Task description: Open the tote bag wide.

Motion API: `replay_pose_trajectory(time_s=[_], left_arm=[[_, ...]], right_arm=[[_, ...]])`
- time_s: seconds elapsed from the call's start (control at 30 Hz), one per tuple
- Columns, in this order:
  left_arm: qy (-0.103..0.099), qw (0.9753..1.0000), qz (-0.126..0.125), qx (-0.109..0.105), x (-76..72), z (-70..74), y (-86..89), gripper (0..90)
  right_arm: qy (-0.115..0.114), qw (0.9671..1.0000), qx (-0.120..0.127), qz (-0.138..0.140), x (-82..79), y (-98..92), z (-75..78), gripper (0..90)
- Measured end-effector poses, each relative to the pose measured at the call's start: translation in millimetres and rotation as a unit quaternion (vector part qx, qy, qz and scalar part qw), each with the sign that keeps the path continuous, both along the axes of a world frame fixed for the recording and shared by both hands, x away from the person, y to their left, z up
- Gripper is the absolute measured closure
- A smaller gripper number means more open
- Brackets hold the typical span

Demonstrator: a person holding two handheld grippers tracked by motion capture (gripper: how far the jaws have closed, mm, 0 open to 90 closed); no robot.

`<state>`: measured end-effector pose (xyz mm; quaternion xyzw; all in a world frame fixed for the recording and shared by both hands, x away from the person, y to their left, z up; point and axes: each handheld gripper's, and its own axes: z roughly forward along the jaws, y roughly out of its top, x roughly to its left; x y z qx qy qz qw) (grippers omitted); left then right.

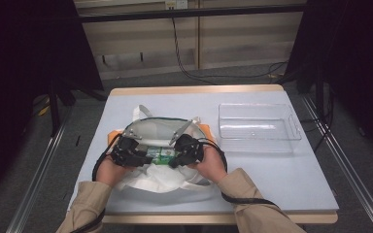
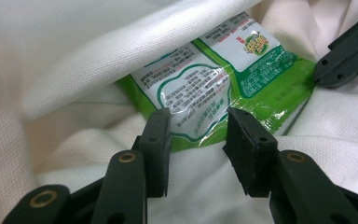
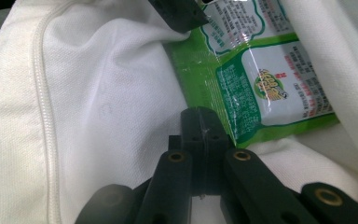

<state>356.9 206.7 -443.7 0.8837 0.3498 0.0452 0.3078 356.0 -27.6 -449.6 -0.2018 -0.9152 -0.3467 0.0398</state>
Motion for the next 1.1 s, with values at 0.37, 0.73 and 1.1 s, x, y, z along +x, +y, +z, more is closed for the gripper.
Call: replay_pose_trajectory(time_s=[0.37, 0.73, 1.1], left_arm=[[-0.002, 0.9999, -0.009, -0.004, -4.0, 1.5, 3.0, 58.5], [-0.001, 1.0000, -0.009, 0.001, -4.0, 1.9, 2.8, 58.7], [0.000, 1.0000, -0.008, -0.002, -4.1, 2.4, 3.2, 59.7]], right_arm=[[-0.015, 0.9995, 0.017, -0.022, 5.1, -8.1, 9.6, 90.0], [-0.019, 0.9997, 0.007, -0.017, 2.1, -8.8, 2.8, 75.3], [-0.014, 0.9996, -0.004, -0.025, 7.9, -7.1, 4.4, 90.0]])
